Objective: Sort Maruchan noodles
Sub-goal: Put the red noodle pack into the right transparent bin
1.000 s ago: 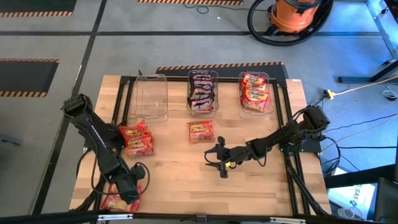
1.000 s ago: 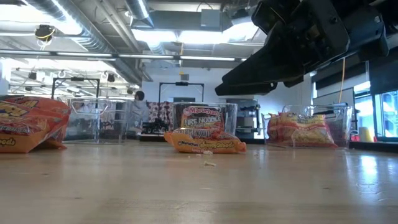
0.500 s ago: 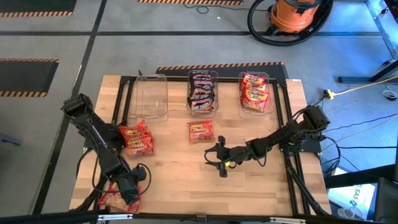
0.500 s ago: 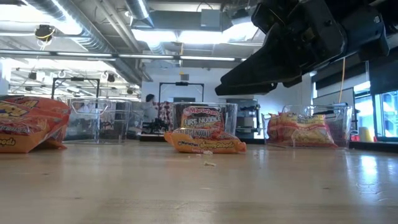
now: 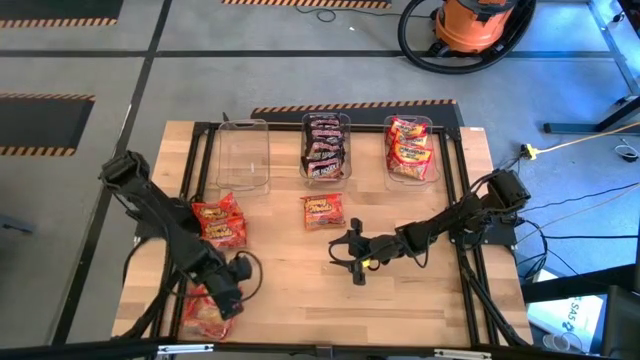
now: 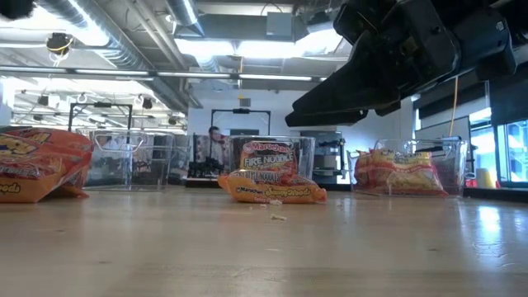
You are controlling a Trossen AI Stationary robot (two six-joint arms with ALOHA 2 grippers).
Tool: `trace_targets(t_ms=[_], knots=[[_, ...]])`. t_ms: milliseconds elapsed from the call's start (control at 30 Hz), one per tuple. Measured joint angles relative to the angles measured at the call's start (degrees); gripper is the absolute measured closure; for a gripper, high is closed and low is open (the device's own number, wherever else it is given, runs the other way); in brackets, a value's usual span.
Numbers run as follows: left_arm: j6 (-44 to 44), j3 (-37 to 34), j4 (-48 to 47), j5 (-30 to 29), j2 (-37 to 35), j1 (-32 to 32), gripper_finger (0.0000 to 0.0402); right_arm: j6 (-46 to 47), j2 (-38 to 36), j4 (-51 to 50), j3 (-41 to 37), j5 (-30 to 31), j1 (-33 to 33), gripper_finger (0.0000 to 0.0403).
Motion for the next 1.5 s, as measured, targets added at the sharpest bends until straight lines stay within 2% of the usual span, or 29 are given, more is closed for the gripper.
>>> trace_targets(t_ms=[167, 333, 567, 800, 933, 1000, 1133, 1267, 1333, 1500], knots=[[9.09, 3.99, -0.43, -6.29, 0.00, 5.27, 0.0400, 0.09, 0.00, 0.00, 0.00, -0.02, 0.00, 0.0164], [20.31, 4.21, 5.94, -12.41, 2.33, 10.73, 0.0401, 1.93, 0.00, -0.05, 0.00, -0.04, 0.00, 0.0164], [38.75, 4.21, 25.89, -13.75, 11.37, 16.43, 0.0400, 11.50, 0.00, -2.65, 0.00, -0.07, 0.00, 0.0164], [49.59, 4.21, 39.32, -13.73, 18.61, 19.25, 0.0376, 17.55, 0.00, -4.84, 0.00, 1.86, 0.00, 0.0164], [50.86, 4.21, 42.17, -13.15, 20.06, 20.05, 0.0349, 18.14, 0.00, -4.53, -0.02, 1.45, 0.00, 0.0164], [50.41, 4.21, 41.97, -10.57, 20.06, 20.42, 0.0330, 18.32, 0.01, -4.19, -0.01, 0.99, 0.00, 0.0156], [48.38, 4.23, 40.15, -5.25, 17.37, 20.01, 0.0296, 21.26, 0.00, -3.78, 0.00, 0.83, -0.64, 0.0112], [45.11, 4.30, 34.88, -4.61, 13.45, 17.91, 0.0284, 25.78, 0.12, -3.22, -0.01, 0.14, -2.05, 0.0058], [43.36, 4.30, 32.03, -6.84, 12.10, 16.23, 0.0285, 26.69, 0.39, -1.15, -0.02, -1.17, -2.58, 0.0040], [40.21, 4.30, 30.67, -18.14, 12.62, 9.99, 0.0285, 32.33, 3.54, -0.86, 4.23, -8.69, -4.49, 0.0026]])
